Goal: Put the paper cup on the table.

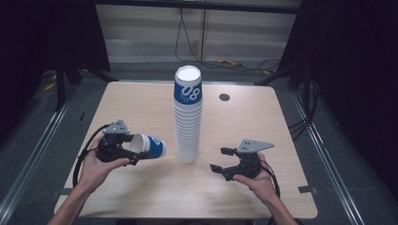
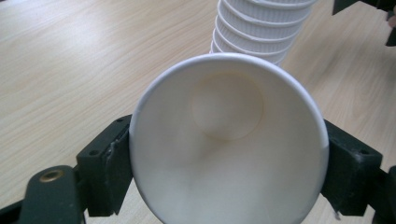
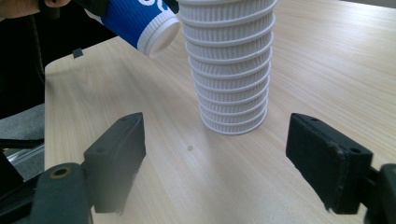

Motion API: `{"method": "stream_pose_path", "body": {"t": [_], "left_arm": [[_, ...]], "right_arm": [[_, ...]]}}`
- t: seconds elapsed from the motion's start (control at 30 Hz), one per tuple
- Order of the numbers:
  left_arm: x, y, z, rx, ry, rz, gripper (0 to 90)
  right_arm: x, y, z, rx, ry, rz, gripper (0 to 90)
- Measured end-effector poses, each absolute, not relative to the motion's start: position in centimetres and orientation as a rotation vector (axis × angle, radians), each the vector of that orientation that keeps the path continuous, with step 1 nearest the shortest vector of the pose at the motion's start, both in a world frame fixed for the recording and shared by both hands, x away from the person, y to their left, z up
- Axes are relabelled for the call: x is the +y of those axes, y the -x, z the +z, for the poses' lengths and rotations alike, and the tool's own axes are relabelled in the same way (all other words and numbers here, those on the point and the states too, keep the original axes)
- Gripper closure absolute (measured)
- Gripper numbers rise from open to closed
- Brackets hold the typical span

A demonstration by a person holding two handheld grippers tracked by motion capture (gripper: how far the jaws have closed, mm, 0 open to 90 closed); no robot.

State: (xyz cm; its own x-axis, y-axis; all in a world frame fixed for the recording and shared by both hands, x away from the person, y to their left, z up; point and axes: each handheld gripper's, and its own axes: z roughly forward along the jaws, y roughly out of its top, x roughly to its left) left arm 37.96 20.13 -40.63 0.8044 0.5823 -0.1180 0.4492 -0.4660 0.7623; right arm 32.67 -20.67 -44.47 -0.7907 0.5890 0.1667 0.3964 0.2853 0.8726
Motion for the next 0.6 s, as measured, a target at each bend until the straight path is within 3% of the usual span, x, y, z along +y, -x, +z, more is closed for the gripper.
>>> {"method": "stream_pose_path", "body": {"t": [0.6], "left_arm": [[19.2, -42.1, -40.5, 0.846, -2.331, 0.255, 17.2]], "right_arm": [[-20.6, -32.8, -44.7, 2.367, -0.934, 1.506, 18.5]]}}
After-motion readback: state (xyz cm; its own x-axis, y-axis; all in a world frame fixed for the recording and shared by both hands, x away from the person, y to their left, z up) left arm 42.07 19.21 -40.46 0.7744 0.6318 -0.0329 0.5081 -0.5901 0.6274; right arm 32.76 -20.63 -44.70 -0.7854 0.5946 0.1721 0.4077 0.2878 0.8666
